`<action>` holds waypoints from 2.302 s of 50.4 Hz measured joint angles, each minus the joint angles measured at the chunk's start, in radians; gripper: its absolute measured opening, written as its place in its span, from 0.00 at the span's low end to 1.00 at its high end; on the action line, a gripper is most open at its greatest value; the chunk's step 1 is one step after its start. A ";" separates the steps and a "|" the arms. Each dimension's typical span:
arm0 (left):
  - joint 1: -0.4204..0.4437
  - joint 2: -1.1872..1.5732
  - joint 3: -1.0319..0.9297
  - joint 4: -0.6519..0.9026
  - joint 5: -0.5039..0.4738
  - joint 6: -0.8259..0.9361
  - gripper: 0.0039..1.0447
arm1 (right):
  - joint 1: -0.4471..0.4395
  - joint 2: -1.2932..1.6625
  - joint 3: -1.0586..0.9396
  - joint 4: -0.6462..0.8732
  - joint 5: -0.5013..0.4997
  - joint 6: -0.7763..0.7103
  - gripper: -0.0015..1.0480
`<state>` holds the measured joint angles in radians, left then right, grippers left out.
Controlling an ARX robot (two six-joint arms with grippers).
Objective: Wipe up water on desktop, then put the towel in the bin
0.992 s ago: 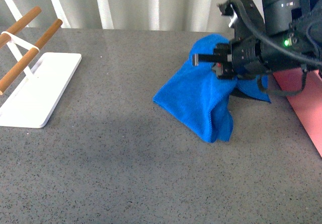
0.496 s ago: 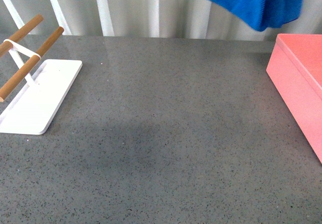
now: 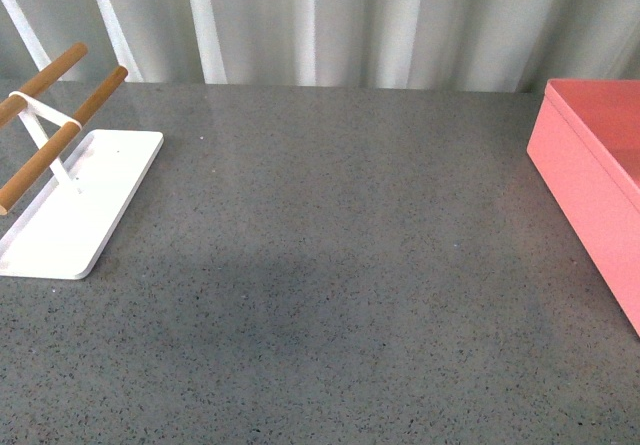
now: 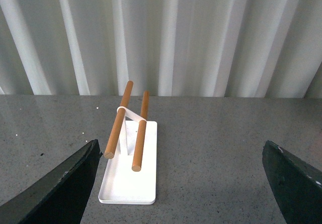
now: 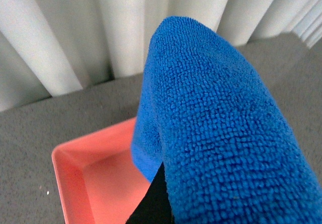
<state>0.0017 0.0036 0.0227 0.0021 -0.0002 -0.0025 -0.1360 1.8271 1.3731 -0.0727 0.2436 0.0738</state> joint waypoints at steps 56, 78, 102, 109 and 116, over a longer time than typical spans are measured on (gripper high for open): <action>0.000 0.000 0.000 0.000 0.000 0.000 0.94 | -0.157 0.059 -0.056 -0.294 -0.010 0.301 0.30; 0.000 0.000 0.000 0.000 0.000 0.000 0.94 | -0.154 0.166 0.068 -0.383 0.039 0.179 0.95; 0.000 0.000 0.000 0.000 0.000 0.000 0.94 | -0.100 0.270 0.153 -0.513 -0.208 0.031 0.93; 0.000 0.000 0.000 0.000 0.000 0.000 0.94 | -0.089 0.294 0.168 -0.531 -0.209 -0.021 0.93; 0.000 0.000 0.000 -0.001 0.000 0.000 0.94 | -0.090 0.359 0.238 -0.574 -0.208 -0.040 0.93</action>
<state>0.0017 0.0036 0.0227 0.0013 -0.0002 -0.0025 -0.2264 2.1857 1.6115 -0.6468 0.0353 0.0341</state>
